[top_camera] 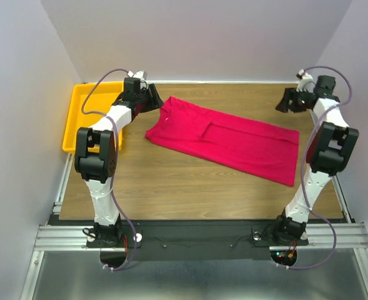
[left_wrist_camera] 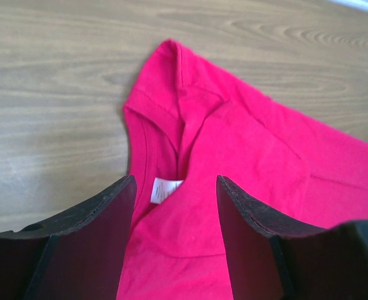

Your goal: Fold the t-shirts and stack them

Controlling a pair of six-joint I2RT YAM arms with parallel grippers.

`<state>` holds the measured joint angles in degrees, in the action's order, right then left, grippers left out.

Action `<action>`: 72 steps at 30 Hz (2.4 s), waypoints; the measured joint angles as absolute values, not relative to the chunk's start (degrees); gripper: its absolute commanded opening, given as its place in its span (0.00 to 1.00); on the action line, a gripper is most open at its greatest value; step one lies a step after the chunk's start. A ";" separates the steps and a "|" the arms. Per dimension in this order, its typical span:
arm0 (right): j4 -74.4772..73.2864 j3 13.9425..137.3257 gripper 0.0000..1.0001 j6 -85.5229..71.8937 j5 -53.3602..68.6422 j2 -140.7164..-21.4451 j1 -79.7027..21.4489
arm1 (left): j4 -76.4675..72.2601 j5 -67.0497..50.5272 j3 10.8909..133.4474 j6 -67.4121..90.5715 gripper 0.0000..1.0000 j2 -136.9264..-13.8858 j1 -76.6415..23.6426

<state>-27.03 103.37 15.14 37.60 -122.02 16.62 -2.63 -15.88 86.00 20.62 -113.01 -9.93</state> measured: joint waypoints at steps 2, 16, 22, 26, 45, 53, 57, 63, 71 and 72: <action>-27.11 99.55 0.74 17.39 35.88 -120.36 20.03 | -1.45 -15.88 85.82 20.18 0.65 -113.08 -10.07; -31.68 83.48 0.76 23.64 34.59 -110.43 25.15 | 1.15 -12.99 83.40 22.76 0.58 -109.91 -10.81; -31.40 79.83 0.77 23.07 37.23 -100.73 25.10 | -1.39 -11.09 58.33 32.32 0.57 -89.54 -14.13; -31.33 75.99 0.77 21.96 39.79 -95.85 25.10 | -5.80 -10.63 44.56 41.71 0.57 -78.87 -18.65; -31.66 65.49 0.77 19.94 44.42 -88.99 25.10 | -9.06 3.62 48.75 51.31 0.50 -93.56 -18.06; -31.57 65.41 0.76 19.51 44.71 -88.86 25.10 | -5.48 6.79 53.12 50.83 0.47 -97.67 -16.01; -31.51 65.41 0.76 19.22 44.95 -88.86 25.10 | -3.88 7.38 55.07 49.91 0.33 -100.51 -15.99; -31.48 65.41 0.76 19.05 45.06 -88.86 25.10 | -1.58 8.03 57.69 48.14 0.24 -102.32 -15.49; -31.42 65.41 0.76 19.03 45.28 -88.86 25.10 | 2.22 9.30 67.81 43.77 0.15 -107.87 -14.37; -31.42 65.41 0.76 19.03 45.30 -88.86 25.10 | 2.70 9.43 69.01 43.27 0.15 -108.51 -14.26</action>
<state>-31.42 65.41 19.03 45.30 -88.86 25.10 2.70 9.43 69.01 43.27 -108.51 -14.26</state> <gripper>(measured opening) 0.765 0.162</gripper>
